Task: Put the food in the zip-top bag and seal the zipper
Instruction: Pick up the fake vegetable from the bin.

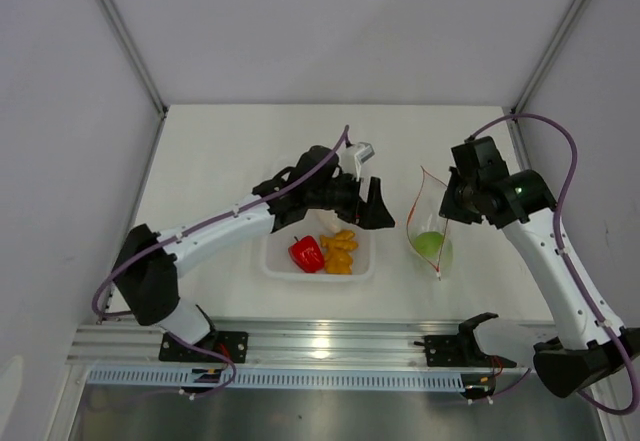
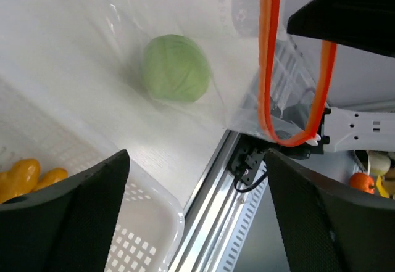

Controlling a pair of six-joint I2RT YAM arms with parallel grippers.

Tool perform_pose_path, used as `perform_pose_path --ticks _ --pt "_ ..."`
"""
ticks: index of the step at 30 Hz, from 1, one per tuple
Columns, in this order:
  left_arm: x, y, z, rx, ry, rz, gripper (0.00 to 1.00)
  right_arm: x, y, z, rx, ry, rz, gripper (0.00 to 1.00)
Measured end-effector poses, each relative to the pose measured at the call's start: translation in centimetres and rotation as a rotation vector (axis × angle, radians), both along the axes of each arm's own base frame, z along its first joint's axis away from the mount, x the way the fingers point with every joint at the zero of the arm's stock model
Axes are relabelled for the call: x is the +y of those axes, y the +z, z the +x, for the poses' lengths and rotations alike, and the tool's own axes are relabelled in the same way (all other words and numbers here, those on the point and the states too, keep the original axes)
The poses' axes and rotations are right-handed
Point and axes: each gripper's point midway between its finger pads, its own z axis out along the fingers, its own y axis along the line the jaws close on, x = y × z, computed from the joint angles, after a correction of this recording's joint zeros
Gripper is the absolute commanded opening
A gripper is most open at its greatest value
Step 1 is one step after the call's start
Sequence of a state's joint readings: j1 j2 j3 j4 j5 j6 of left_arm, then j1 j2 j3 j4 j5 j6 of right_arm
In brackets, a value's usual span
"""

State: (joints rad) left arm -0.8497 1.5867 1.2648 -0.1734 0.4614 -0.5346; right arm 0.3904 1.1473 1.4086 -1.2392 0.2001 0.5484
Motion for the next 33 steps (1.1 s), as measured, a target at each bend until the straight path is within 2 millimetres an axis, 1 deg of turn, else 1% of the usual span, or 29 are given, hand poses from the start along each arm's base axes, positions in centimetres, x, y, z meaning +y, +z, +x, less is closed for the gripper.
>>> perform_pose_path --ticks 2,4,7,9,11,12,13,14,15,16,18,20,21,23,25,30,32,33 --pt "1.1 0.5 0.3 -0.035 0.037 -0.007 0.99 0.2 -0.4 0.3 0.006 0.003 0.002 0.0" --pt "2.6 1.5 0.2 -0.074 0.077 -0.016 0.99 0.4 -0.8 0.6 0.011 0.004 0.002 0.0" --pt "5.1 4.6 1.3 -0.161 0.211 -0.029 1.0 0.8 -1.3 1.2 0.019 0.009 0.004 0.0" --pt "7.0 6.1 2.6 -0.198 0.324 -0.006 0.99 1.0 -1.5 1.5 0.022 0.013 0.006 0.0" --pt "8.5 7.0 4.4 -0.212 0.428 0.03 1.0 1.2 -1.7 1.7 0.023 0.015 0.008 0.0" --pt "9.1 7.2 5.6 -0.212 0.481 0.052 1.0 1.3 -1.7 1.7 0.025 0.017 0.01 0.0" --pt "9.6 7.0 6.7 -0.203 0.523 0.081 1.0 1.4 -1.7 1.8 0.025 0.019 0.012 0.0" --pt "10.2 6.5 7.9 -0.186 0.559 0.109 1.0 1.4 -1.7 1.8 0.023 0.02 0.013 0.0" --pt "10.5 5.6 9.0 -0.159 0.586 0.136 0.99 1.5 -1.7 1.9 0.023 0.021 0.014 0.0" --pt "11.0 4.2 10.0 -0.123 0.612 0.17 0.99 1.5 -1.8 1.9 0.022 0.021 0.014 0.0" --pt "12.1 0.6 11.7 -0.025 0.649 0.251 1.0 1.6 -1.7 2.0 0.02 0.023 0.015 0.0" --pt "13.3 -3.3 12.6 0.074 0.683 0.343 0.99 1.6 -1.7 2.0 0.02 0.025 0.015 0.0" --pt "13.8 -4.9 12.9 0.113 0.7 0.387 1.0 1.7 -1.8 2.0 0.02 0.026 0.015 0.0" --pt "14.4 -7.2 13.2 0.169 0.721 0.455 1.0 1.7 -1.8 2.0 0.022 0.026 0.014 0.0" --pt "14.5 -8.2 13.4 0.197 0.729 0.493 1.0 1.7 -1.9 2.1 0.025 0.027 0.013 0.0" --pt "13.5 -8.0 14.9 0.213 0.741 0.497 1.0 1.9 -2.0 2.2 0.026 0.03 0.012 0.0" --pt "13.4 -8.5 15.1 0.222 0.744 0.503 0.99 1.9 -2.0 2.2 0.027 0.03 0.012 0.0" --pt "13.4 -9.1 15.0 0.236 0.746 0.515 1.0 1.9 -2.0 2.2 0.028 0.03 0.011 0.0"
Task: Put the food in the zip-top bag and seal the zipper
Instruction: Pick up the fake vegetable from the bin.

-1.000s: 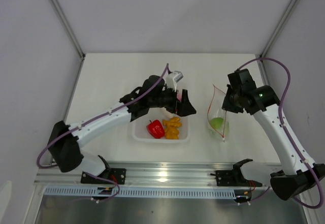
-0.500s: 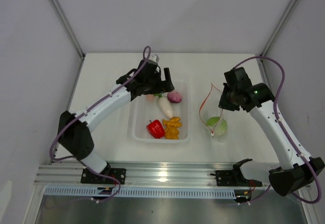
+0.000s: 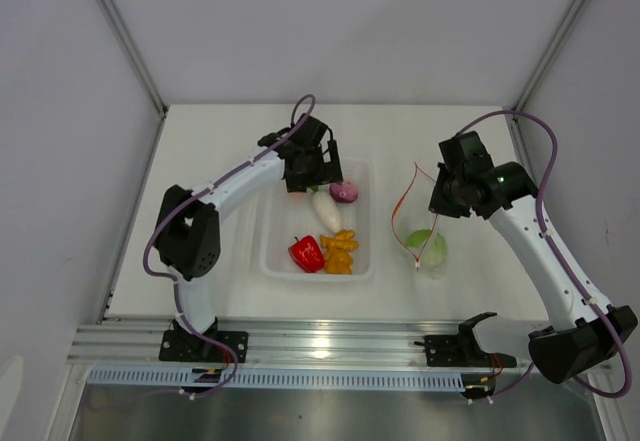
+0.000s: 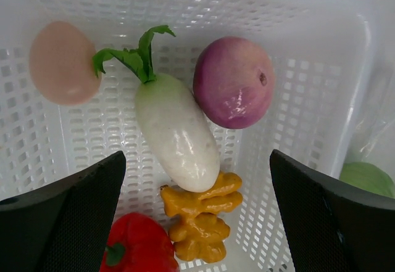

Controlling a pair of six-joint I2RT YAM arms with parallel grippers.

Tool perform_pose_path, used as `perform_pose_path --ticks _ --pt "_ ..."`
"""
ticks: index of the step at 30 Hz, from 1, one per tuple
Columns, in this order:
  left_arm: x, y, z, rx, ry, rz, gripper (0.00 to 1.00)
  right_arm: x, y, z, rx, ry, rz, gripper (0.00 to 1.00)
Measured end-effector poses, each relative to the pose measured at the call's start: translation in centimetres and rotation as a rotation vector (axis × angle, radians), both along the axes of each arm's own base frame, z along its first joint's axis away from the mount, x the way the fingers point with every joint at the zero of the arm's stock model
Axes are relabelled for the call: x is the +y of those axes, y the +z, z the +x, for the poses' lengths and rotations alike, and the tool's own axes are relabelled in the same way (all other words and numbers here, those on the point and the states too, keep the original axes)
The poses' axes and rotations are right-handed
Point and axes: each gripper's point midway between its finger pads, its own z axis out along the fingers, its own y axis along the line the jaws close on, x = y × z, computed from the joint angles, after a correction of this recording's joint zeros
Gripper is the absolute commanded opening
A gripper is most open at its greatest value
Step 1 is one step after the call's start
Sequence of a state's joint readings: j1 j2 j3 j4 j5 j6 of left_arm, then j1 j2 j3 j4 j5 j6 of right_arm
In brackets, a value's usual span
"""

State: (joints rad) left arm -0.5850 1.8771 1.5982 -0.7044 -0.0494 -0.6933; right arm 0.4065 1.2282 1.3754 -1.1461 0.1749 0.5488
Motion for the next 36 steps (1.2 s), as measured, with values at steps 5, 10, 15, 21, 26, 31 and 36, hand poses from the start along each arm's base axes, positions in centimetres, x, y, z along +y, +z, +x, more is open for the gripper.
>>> perform_pose_path --ticks 5,10,15,21,26,31,36 --pt "0.3 -3.2 -0.7 0.076 0.021 0.035 0.99 0.1 0.0 0.0 0.0 0.004 0.0 0.0" --pt "0.5 -5.0 -1.3 0.122 0.03 0.048 0.98 0.3 0.0 -0.1 0.0 0.009 0.001 0.0" --pt "0.1 -6.3 -1.2 0.138 0.029 0.055 0.96 0.6 -0.2 -0.1 0.004 0.023 -0.002 0.0" --pt "-0.2 -8.2 -1.7 0.168 0.035 0.065 0.92 0.7 -0.3 -0.1 0.005 0.026 -0.002 0.0" --pt "-0.1 -9.2 -1.8 0.18 0.039 0.072 0.81 0.8 -0.3 -0.1 0.005 0.026 -0.002 0.0" --pt "-0.1 -9.5 -1.5 0.162 0.044 0.066 0.59 0.8 -0.3 -0.1 0.005 0.028 -0.002 0.0" --pt "0.6 -8.8 -2.0 0.112 0.044 0.052 0.31 0.9 -0.3 -0.2 0.006 0.031 -0.002 0.0"
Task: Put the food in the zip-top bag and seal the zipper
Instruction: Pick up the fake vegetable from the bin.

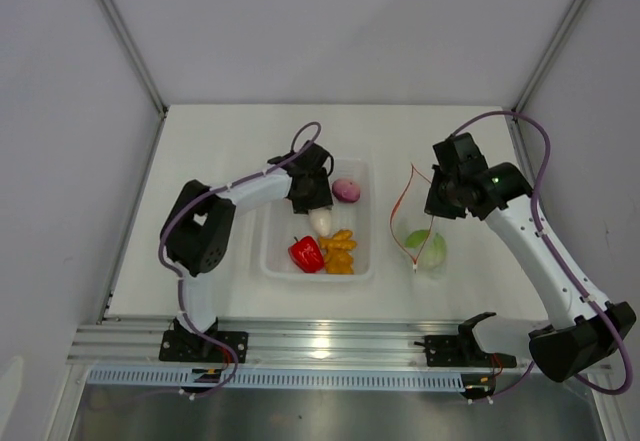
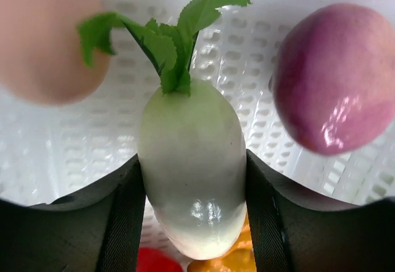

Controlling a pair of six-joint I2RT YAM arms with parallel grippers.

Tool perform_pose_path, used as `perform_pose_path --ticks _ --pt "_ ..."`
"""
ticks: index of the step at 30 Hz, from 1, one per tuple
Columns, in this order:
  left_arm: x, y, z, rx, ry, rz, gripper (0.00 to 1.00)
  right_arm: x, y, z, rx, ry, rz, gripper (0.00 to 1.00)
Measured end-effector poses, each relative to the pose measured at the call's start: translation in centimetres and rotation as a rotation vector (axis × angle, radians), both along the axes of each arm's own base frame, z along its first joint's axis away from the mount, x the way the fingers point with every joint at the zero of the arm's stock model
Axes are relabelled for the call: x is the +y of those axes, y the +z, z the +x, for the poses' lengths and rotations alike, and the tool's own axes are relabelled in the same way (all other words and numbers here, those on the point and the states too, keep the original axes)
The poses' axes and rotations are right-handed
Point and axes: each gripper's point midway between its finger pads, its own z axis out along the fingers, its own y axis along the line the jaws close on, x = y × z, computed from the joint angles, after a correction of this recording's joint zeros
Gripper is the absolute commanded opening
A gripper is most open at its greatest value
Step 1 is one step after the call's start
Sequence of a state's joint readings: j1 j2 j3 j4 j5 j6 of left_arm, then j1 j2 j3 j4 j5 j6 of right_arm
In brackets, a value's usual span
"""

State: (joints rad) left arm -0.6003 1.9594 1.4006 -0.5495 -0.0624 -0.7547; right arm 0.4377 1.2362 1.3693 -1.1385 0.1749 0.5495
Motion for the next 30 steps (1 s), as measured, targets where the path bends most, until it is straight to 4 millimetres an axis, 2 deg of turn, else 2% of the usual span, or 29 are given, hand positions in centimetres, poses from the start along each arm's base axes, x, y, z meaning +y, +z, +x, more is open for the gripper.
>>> perform_pose_path --ticks 4,7,9,12,17,19,20,21,24,30 --pt "0.9 1.9 -0.8 -0.046 0.002 -0.012 0.27 0.0 -0.6 0.0 0.012 0.0 -0.005 0.0" --pt "1.3 4.5 -1.3 -0.111 -0.006 -0.047 0.27 0.0 -1.0 0.0 0.021 0.0 -0.009 0.0" --pt "1.5 6.7 -1.7 -0.166 -0.012 -0.08 0.22 0.1 -1.2 0.1 0.025 0.0 -0.011 0.0" --pt "1.6 11.7 -2.5 -0.282 -0.026 -0.153 0.13 0.3 -1.5 0.2 0.03 -0.003 -0.006 0.0" --pt "0.0 20.8 -5.1 -0.5 -0.084 -0.321 0.1 0.8 -1.7 0.3 0.031 -0.002 0.008 0.0" --pt "-1.0 23.4 -6.3 -0.562 -0.117 -0.384 0.07 1.2 -1.6 0.2 0.031 0.005 0.014 0.0" --pt "-1.6 24.9 -7.1 -0.593 -0.136 -0.425 0.0 1.4 -1.6 0.1 0.03 0.01 0.017 0.0" --pt "-2.2 25.8 -7.7 -0.614 -0.152 -0.453 0.01 1.6 -1.5 0.1 0.03 0.014 0.023 0.0" --pt "-3.9 27.2 -9.1 -0.651 -0.192 -0.497 0.0 2.3 -0.9 0.1 0.021 0.024 0.043 0.0" --pt "-7.1 25.8 -11.1 -0.666 -0.204 -0.431 0.01 3.3 0.0 0.0 0.012 0.035 0.087 0.0"
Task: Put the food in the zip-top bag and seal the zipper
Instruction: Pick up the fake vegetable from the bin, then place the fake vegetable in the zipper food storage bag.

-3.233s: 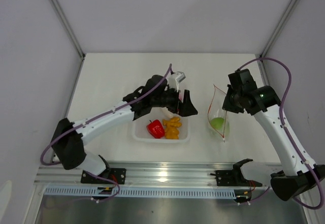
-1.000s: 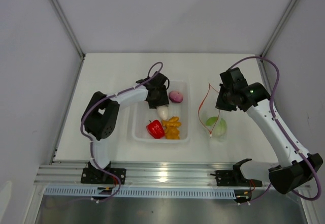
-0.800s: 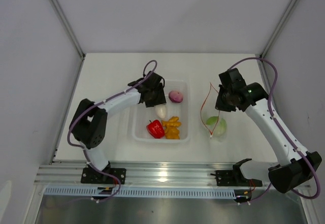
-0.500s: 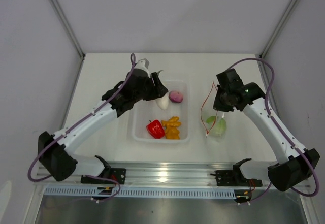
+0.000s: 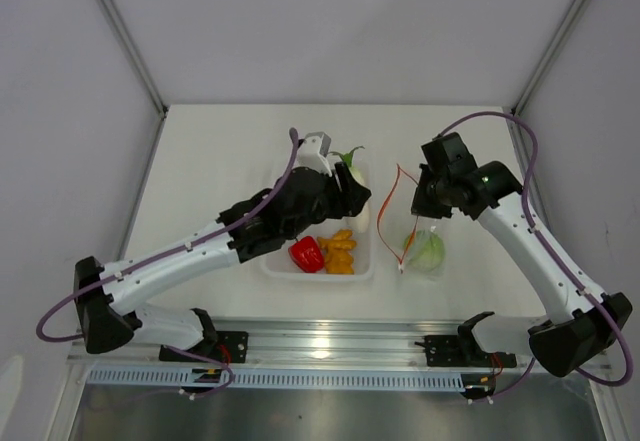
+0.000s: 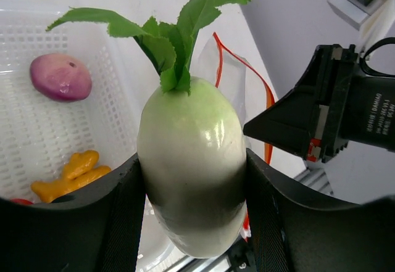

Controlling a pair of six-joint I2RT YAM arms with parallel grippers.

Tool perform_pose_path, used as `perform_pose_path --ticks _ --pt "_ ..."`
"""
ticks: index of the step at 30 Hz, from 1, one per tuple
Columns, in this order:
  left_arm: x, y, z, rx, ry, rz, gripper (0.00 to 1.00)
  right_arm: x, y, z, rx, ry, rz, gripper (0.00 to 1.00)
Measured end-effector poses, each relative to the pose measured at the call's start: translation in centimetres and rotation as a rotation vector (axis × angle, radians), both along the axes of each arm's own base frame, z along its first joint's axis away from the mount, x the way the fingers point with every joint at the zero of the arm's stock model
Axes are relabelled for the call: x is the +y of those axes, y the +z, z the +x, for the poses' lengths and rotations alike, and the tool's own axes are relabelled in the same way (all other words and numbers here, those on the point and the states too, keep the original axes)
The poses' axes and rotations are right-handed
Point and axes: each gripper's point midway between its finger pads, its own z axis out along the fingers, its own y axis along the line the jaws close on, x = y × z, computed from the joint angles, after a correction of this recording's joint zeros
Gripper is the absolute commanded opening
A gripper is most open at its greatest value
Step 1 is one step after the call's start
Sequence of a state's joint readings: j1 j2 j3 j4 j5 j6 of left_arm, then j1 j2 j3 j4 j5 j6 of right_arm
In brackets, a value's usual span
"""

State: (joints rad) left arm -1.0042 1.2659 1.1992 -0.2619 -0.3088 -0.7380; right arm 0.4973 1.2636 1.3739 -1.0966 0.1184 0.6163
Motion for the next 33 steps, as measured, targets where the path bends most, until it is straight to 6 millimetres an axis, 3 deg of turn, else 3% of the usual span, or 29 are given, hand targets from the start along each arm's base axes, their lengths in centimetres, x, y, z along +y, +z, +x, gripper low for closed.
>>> perform_pose_path --ticks 7,16,28,29,30,32,33 --pt "-1.5 0.2 -0.2 -0.039 0.125 0.059 0.01 1.6 0.4 -0.7 0.008 0.029 0.055 0.0" --pt "-2.0 0.7 0.6 -0.012 0.286 0.055 0.01 3.0 0.6 -1.3 0.016 0.046 0.094 0.0" --pt "-4.1 -3.4 1.5 -0.007 0.348 0.148 0.01 4.3 1.0 -1.5 0.026 0.065 0.163 0.0" --pt "-4.1 -3.6 1.6 -0.009 0.353 0.152 0.06 4.4 1.1 -1.5 0.028 0.066 0.166 0.0" --pt "-4.1 -3.7 1.7 -0.012 0.358 0.155 0.2 4.5 1.1 -1.6 0.03 0.069 0.169 0.0" --pt "-4.1 -3.6 1.9 -0.024 0.366 0.152 0.32 4.5 1.1 -1.6 0.032 0.072 0.173 0.0" --pt "-4.2 -3.4 2.0 -0.031 0.366 0.144 0.46 4.6 1.1 -1.6 0.033 0.073 0.175 0.0"
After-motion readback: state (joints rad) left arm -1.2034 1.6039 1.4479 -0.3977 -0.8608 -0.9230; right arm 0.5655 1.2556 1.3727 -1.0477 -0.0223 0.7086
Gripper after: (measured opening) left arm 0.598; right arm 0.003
